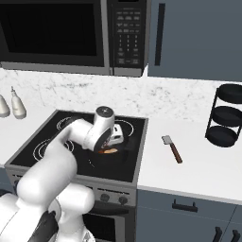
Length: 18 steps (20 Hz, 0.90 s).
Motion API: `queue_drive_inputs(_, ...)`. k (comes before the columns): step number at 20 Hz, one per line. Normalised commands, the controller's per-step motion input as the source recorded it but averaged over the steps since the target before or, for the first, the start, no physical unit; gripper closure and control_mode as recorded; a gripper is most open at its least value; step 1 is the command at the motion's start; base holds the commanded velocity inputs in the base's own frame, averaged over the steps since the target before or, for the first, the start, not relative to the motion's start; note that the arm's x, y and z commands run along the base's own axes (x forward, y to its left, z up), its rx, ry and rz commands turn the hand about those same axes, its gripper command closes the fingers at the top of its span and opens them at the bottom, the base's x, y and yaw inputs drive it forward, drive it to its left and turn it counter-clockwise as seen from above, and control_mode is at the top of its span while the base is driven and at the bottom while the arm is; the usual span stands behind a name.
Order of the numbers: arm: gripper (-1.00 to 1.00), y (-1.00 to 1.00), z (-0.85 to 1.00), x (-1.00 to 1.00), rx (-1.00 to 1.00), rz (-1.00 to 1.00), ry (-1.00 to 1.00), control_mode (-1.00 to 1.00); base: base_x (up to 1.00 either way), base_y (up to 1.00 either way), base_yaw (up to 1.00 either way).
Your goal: Put the squash and carrot in the pot. Retrieve the spatula and lightly stir the vegetables in the pot.
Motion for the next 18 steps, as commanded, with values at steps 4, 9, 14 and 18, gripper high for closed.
queue_drive_inputs(4,-1.00,-0.23,0.41,-0.27,0.00,0.00,-0.10,-1.00,0.00,0.00,0.00)
queue_drive_inputs(9,-1.00,-0.47,0.99,-0.72,0.09,-0.01,-0.11,-1.00,0.00,0.00,0.00)
queue_drive_inputs(14,-1.00,-0.67,0.99,-0.57,0.17,-0.10,-0.02,-1.00,0.00,0.00,0.00)
queue_drive_inputs(18,-1.00,-0.83,0.80,-0.29,0.26,-0.31,0.03,-1.00,0.00,0.00,0.00)
